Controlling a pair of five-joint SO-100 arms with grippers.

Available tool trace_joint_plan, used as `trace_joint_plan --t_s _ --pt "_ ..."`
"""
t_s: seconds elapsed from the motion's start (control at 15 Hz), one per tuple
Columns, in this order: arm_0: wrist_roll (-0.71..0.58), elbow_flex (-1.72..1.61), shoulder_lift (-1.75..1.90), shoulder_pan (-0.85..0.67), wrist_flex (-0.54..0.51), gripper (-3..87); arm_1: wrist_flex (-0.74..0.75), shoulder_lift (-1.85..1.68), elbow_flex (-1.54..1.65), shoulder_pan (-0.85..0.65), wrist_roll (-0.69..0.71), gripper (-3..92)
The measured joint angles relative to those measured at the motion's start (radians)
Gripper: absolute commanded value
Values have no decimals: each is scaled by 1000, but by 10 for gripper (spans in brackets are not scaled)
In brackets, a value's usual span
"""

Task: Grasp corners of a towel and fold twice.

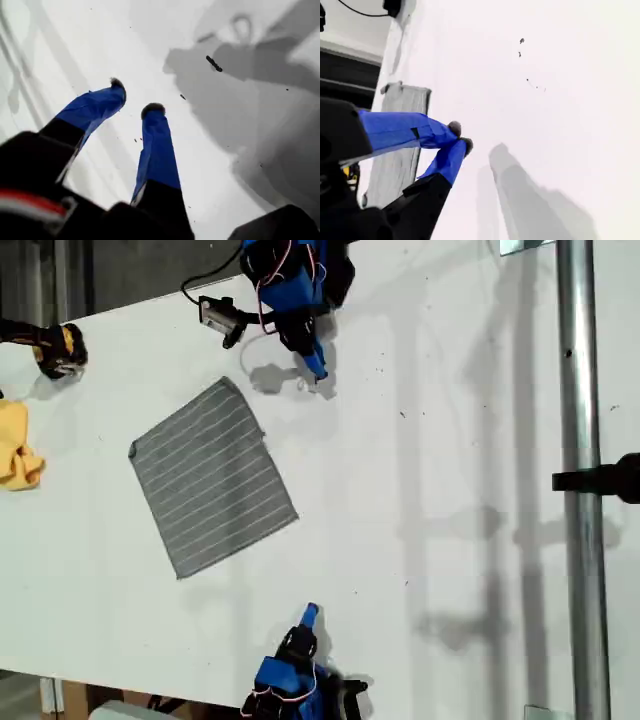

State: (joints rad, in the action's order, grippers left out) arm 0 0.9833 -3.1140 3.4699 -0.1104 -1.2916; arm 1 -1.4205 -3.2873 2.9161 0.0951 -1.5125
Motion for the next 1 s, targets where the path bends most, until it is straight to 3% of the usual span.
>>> trace_joint_plan --t_s 0.07,0.2,0.27,0.67,1.0 --pt "9 0 0 0 0 -7 0 0 -3 8 2 -2" --pt "293 0 0 -15 0 -7 9 0 -9 21 3 -2" --pt "371 0 0 -25 0 -7 9 0 -9 18 3 -2" --pt "413 0 0 -25 0 -7 9 0 -18 35 3 -2" --pt "413 0 0 -55 0 -7 -20 160 -327 -40 87 -2"
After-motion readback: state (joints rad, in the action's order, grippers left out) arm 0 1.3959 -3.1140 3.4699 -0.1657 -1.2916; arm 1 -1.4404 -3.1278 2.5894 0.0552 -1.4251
